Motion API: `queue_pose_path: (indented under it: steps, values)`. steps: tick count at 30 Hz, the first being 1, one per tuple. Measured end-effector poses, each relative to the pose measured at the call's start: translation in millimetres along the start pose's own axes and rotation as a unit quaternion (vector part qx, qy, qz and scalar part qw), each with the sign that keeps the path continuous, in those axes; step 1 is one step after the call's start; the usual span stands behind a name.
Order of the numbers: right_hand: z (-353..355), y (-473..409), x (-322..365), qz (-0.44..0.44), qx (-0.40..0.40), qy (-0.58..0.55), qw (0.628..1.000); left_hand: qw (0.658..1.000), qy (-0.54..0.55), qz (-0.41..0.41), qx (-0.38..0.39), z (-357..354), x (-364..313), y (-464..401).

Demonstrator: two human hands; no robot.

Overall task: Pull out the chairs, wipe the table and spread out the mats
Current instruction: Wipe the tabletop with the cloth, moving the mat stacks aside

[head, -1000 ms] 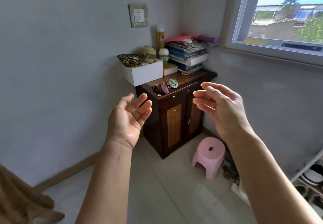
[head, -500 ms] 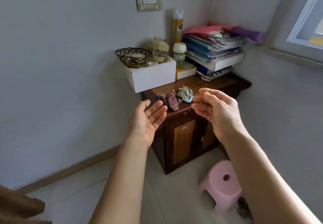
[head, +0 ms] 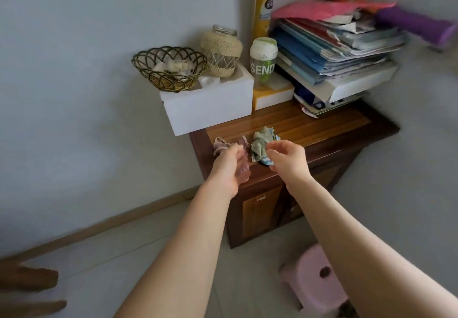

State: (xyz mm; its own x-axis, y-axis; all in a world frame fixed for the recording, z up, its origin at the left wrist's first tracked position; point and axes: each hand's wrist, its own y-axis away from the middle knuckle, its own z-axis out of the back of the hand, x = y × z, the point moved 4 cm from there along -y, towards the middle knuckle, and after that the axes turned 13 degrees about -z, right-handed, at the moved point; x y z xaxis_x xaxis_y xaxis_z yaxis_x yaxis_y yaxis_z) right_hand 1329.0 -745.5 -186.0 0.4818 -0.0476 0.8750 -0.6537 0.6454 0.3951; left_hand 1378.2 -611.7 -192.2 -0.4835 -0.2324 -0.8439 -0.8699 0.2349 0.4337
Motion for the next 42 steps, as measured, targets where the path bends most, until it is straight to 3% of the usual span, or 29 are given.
queue_pose_path:
  steps: [4, 9, 13, 15, 16, 19, 22, 25, 32, 36, 39, 42]
  values:
    - [-15, -47, -9, 0.033, -0.027, 0.190, 0.981, 0.999, 0.005, 0.017, -0.027, 1, 9, -26]
    - [-32, -78, -27, 0.075, 0.015, 0.411, 0.909, 1.000, 0.012, 0.015, 0.005, 7, 12, -33]
    - [-42, -88, -30, 0.119, -0.063, 0.488, 0.862, 1.000, 0.007, 0.018, 0.006, 15, 11, -37]
    - [-46, -91, -23, 0.131, -0.088, 0.469, 0.869, 1.000, 0.005, 0.020, 0.009, 19, 10, -36]
    - [-46, -91, -17, 0.117, -0.094, 0.424, 0.893, 1.000, 0.002, 0.021, 0.010, 21, 8, -36]
    - [-40, -87, -4, 0.040, -0.057, 0.178, 0.982, 1.000, -0.006, 0.014, 0.006, 27, 2, -35]
    - [-45, -64, 20, 0.015, 0.018, -0.026, 0.999, 1.000, -0.004, -0.024, -0.016, 32, -10, -32]
    - [-58, -36, 45, -0.022, 0.109, -0.130, 0.985, 0.996, -0.006, -0.073, -0.048, 40, -24, -28]
    - [-105, 18, 69, -0.088, 0.317, -0.144, 0.933, 0.992, 0.091, -0.084, -0.013, 75, -51, -4]
    - [-143, 49, 74, -0.097, 0.363, -0.117, 0.920, 0.975, 0.121, -0.160, -0.095, 124, -74, 16]
    - [-180, 87, 75, -0.107, 0.442, -0.111, 0.884, 0.960, 0.134, -0.200, -0.143, 162, -96, 36]
    - [-225, 136, 77, -0.047, 0.509, -0.041, 0.858, 0.937, 0.142, -0.249, -0.198, 217, -120, 57]
